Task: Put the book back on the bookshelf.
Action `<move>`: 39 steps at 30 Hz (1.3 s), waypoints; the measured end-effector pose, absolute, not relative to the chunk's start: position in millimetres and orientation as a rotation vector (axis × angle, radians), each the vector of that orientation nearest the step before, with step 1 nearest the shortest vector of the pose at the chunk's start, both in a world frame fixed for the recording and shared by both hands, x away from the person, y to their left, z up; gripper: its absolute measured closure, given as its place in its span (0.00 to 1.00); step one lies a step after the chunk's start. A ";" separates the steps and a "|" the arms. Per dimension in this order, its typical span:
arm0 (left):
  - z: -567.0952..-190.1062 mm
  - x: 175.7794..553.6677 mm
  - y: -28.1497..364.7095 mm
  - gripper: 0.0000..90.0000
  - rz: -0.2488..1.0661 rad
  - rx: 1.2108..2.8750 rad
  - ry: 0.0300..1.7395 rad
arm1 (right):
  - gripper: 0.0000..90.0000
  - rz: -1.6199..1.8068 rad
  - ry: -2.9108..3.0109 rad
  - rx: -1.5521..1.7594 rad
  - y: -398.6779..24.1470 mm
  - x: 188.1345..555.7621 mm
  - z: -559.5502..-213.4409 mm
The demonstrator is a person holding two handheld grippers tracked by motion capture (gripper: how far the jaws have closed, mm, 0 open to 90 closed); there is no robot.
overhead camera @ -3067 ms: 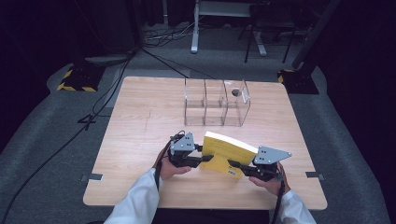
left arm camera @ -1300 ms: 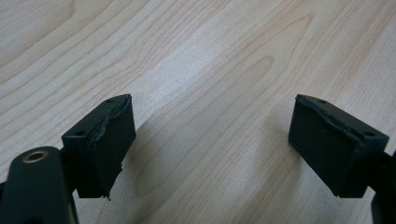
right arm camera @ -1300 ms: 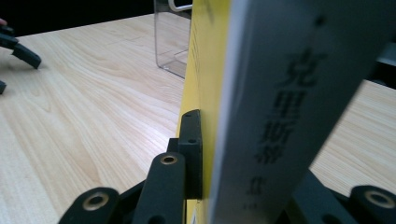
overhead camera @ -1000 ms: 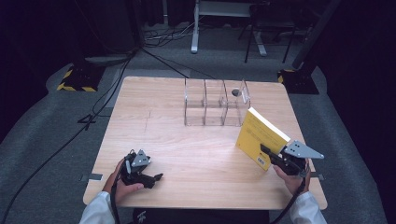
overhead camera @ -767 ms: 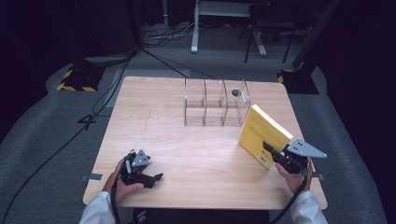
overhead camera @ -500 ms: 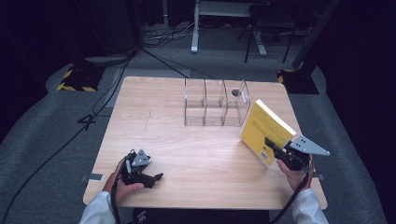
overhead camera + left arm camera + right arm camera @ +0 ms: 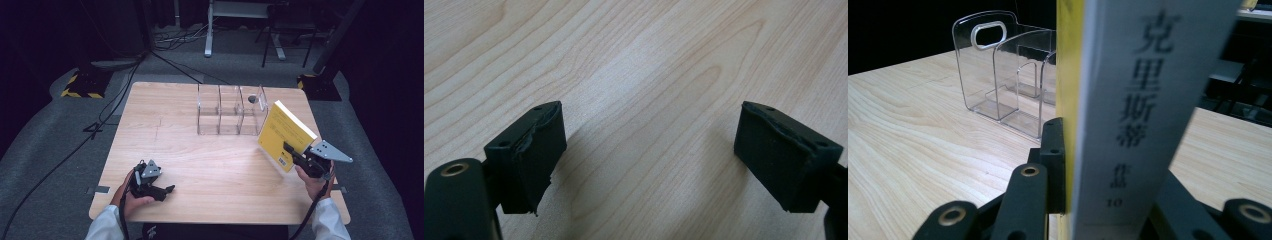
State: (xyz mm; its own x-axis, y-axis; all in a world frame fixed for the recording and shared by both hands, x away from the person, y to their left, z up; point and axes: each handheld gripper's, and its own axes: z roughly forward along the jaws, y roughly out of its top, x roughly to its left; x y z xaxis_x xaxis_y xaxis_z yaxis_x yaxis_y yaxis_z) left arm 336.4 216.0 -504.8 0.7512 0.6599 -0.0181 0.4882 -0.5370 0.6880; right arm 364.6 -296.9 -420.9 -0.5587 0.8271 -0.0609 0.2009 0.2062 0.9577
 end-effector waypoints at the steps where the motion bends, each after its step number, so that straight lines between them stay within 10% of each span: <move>1: -504.8 336.4 216.0 0.15 0.317 2.249 0.857 | 0.85 1.371 1.896 0.954 -296.9 365.1 -420.3; 39: -504.9 336.1 215.4 0.15 0.321 2.246 0.865 | 0.85 1.354 1.825 0.976 -247.1 418.2 -380.5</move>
State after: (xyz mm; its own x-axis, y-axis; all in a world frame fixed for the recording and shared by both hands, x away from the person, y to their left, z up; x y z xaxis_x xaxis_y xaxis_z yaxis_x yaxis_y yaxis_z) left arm 336.1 215.4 -504.9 0.7464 0.6653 -0.0183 0.4921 -0.5332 0.6881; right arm 418.2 -247.1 -380.5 -0.5068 0.8591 -0.0716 0.1802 0.1868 0.9657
